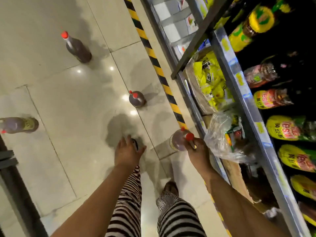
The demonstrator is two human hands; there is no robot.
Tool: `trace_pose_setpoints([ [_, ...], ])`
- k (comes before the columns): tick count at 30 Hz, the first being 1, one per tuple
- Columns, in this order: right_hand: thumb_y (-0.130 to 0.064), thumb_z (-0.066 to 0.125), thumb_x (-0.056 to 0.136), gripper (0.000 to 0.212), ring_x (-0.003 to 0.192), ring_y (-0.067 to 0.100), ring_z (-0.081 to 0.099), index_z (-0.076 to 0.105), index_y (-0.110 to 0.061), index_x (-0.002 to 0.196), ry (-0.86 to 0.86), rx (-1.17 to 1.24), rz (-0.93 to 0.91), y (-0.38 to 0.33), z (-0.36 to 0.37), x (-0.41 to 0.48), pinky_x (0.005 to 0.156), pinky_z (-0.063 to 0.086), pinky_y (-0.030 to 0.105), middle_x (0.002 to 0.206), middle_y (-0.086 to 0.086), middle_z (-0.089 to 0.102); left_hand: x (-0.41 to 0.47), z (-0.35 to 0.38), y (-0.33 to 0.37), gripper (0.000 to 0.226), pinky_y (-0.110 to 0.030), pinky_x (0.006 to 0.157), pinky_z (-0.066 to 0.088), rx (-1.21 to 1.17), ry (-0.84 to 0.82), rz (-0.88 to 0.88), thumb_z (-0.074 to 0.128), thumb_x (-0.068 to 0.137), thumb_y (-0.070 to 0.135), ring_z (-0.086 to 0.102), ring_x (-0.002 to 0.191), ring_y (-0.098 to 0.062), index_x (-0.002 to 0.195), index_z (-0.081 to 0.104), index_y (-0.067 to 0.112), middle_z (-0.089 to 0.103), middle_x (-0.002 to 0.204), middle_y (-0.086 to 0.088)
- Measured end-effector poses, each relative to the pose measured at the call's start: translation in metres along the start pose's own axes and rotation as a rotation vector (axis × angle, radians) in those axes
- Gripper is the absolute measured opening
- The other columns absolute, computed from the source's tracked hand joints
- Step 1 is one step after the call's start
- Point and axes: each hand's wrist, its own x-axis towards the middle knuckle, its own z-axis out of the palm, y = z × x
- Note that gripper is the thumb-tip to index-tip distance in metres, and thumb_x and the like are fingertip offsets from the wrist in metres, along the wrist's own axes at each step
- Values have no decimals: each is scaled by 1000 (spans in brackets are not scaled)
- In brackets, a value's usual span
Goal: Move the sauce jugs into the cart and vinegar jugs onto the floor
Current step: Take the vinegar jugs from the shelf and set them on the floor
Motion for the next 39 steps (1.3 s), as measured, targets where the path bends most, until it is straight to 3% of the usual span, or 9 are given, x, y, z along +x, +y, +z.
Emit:
trace_pose_setpoints([
  [4, -28, 67, 85, 34, 65, 25, 55, 62, 2, 70, 7, -34, -34, 2, 36, 66, 59, 34, 32, 69, 15, 58, 92, 1, -15, 101, -41, 110, 32, -171, -3, -31, 70, 76, 51, 32, 136, -33, 149, 14, 8, 30, 152, -14],
  [9, -48, 53, 83, 57, 76, 34, 61, 64, 7, 82, 4, -46, -157, 13, 78, 139, 66, 48, 41, 78, 22, 64, 212, 36, -41, 132, -42, 111, 32, -292, 10, -15, 86, 56, 50, 29, 139, -29, 151, 0, 16, 25, 154, -11],
  [15, -41, 58, 84, 32, 67, -1, 45, 48, -33, 55, 119, -32, -248, 24, 123, 201, 56, 30, 13, 60, -18, 45, 340, 92, -73, 133, -31, 112, 33, -501, 75, 291, 90, 48, 40, 32, 139, -15, 150, 9, 14, 29, 153, -4],
  [21, -62, 44, 78, 48, 77, 1, 53, 61, -22, 58, 72, -28, -259, 54, 156, 249, 68, 37, 7, 78, -10, 57, 397, 105, -73, 98, -29, 93, 48, -607, 143, 419, 91, 52, 30, 57, 110, -11, 128, 30, 41, 56, 119, 11],
  [24, -62, 47, 80, 63, 81, 15, 60, 68, -5, 64, 23, -16, -307, 55, 162, 255, 76, 46, 28, 85, 6, 63, 396, 99, -61, 84, -33, 79, 55, -679, 225, 353, 89, 50, 26, 61, 92, -4, 117, 40, 36, 58, 100, 19],
  [28, -65, 45, 79, 62, 79, 22, 62, 67, -8, 66, 12, -51, -306, 28, 143, 239, 74, 48, 39, 82, 10, 64, 358, 70, -47, 81, -34, 81, 56, -872, 195, 285, 88, 52, 31, 63, 100, -8, 121, 46, 20, 61, 111, 7],
  [31, -66, 46, 75, 49, 65, 22, 57, 53, -23, 53, 28, -76, -269, -11, 103, 206, 63, 45, 37, 65, 6, 56, 293, 22, -29, 77, -20, 75, 53, -936, 183, 281, 86, 54, 24, 64, 94, -3, 119, 47, 13, 62, 106, 6],
  [35, -57, 51, 74, 43, 58, 17, 45, 40, -23, 51, 29, -177, -372, -85, 28, 142, 54, 24, 24, 54, -14, 35, 184, -71, 1, 79, -29, 79, 55, -958, 186, 316, 82, 54, 31, 63, 101, -20, 121, 47, 5, 62, 113, -10],
  [39, -56, 49, 79, 55, 57, 24, 50, 57, -6, 58, 28, -188, -399, -157, -67, 74, 53, 29, 30, 59, 5, 47, 68, -165, 42, 81, -26, 78, 54, -1003, 180, 340, 82, 55, 29, 64, 101, -19, 122, 46, 2, 62, 113, -11],
])
